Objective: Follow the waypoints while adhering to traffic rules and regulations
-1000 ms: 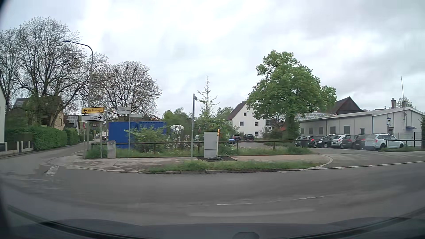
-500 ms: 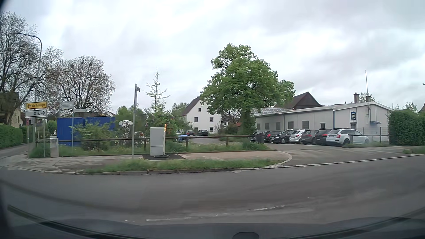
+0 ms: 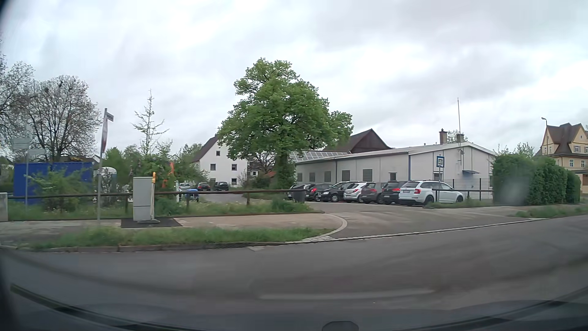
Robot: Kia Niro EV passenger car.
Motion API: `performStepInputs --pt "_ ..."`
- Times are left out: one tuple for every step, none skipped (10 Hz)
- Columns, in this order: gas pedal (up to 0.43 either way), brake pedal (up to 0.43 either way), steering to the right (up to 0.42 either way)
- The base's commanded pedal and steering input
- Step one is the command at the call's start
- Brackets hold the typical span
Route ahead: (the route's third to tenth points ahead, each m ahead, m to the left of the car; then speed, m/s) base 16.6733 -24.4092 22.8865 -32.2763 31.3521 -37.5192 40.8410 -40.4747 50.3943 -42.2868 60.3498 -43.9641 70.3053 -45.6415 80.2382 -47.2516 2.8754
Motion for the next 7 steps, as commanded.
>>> performStepInputs --pt "0.020 0.000 0.455" --pt "0.039 0.000 0.451" --pt "0.087 0.000 0.447" --pt "0.118 0.000 0.444" --pt "0.130 0.000 0.443" --pt "0.130 0.000 0.441" --pt "0.130 0.000 0.441"
